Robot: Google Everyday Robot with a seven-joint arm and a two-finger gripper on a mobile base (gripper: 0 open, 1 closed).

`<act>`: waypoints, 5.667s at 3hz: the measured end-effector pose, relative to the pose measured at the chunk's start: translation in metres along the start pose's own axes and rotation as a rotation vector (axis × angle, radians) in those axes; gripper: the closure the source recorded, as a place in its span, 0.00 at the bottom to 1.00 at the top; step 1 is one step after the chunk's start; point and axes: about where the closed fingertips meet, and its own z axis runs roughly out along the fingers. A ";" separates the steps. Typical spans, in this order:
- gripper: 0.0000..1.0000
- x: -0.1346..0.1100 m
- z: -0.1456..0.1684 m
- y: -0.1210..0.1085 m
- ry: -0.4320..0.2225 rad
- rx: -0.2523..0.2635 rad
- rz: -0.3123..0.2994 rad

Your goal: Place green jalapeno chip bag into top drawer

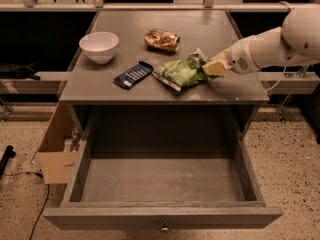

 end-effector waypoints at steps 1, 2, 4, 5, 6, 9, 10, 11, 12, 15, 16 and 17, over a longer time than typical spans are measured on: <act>1.00 -0.002 -0.002 0.003 0.009 0.000 -0.012; 1.00 -0.020 -0.026 -0.003 0.013 0.024 -0.042; 1.00 -0.047 -0.114 -0.003 -0.031 0.111 -0.075; 1.00 -0.017 -0.147 0.027 -0.031 0.115 -0.041; 1.00 0.029 -0.176 0.059 -0.020 0.112 0.017; 1.00 0.088 -0.200 0.130 0.002 0.065 0.089; 1.00 0.096 -0.175 0.143 0.023 0.033 0.099; 1.00 0.120 -0.134 0.172 0.048 -0.024 0.140; 1.00 0.144 -0.099 0.197 0.079 -0.072 0.180; 1.00 0.126 -0.063 0.179 0.093 -0.056 0.169; 1.00 0.129 -0.037 0.164 0.091 -0.027 0.213; 1.00 0.141 -0.027 0.157 0.084 -0.007 0.256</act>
Offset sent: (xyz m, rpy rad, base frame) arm -0.0066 -0.0260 0.0793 -0.0801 -0.0812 -0.0060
